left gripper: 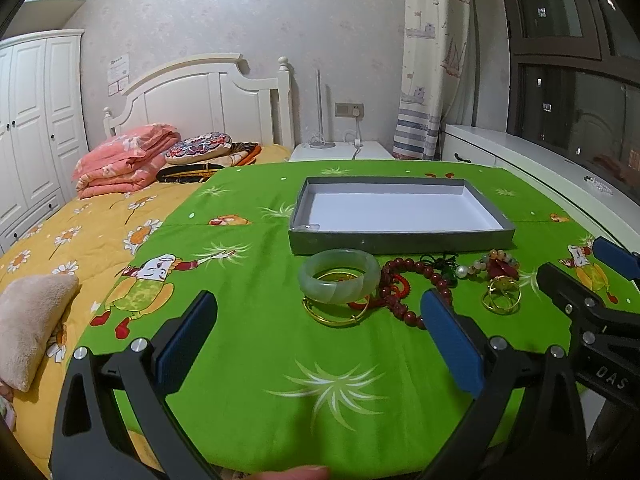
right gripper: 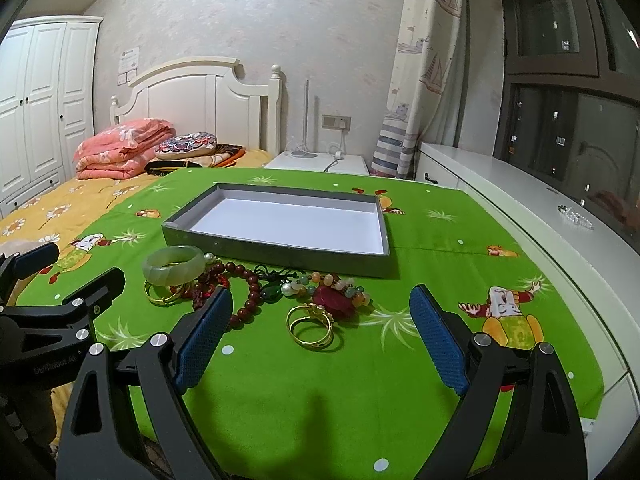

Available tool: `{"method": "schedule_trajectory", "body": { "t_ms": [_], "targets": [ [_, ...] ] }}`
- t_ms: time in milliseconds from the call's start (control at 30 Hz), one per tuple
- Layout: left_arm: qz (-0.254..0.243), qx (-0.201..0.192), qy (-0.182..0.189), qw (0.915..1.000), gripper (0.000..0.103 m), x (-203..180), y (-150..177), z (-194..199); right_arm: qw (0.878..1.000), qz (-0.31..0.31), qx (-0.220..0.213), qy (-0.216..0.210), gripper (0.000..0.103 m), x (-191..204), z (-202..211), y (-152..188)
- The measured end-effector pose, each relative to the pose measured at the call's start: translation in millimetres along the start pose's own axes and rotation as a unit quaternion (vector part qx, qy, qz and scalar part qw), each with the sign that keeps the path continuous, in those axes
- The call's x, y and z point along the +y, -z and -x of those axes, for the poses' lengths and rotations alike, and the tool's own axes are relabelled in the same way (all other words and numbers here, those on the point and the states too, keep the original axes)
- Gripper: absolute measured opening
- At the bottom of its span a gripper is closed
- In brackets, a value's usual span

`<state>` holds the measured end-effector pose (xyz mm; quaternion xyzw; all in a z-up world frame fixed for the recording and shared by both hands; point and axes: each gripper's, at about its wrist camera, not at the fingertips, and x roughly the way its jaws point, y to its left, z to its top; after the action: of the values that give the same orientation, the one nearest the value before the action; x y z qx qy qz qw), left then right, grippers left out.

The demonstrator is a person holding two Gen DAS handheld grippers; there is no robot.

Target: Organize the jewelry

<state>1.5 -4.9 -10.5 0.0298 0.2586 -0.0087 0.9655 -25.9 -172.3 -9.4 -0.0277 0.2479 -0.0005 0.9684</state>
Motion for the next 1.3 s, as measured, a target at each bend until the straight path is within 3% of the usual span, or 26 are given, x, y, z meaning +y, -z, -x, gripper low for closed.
{"method": "schedule_trajectory", "body": {
  "t_ms": [800,1033,1300],
  "targets": [
    [0.012,0.001,0.006,0.9999,0.099,0,6,7,1.000,-0.018,0.022,-0.006,0.084,-10,-10,8],
    [0.009,-0.027,-0.010,0.9996,0.099,1,8,17,0.999,-0.029,0.030,-0.006,0.084,-18,-14,10],
    [0.007,0.009,0.016,0.9998,0.099,8,14,4,0.997,-0.051,0.061,-0.001,0.084,-39,-35,14]
  ]
}}
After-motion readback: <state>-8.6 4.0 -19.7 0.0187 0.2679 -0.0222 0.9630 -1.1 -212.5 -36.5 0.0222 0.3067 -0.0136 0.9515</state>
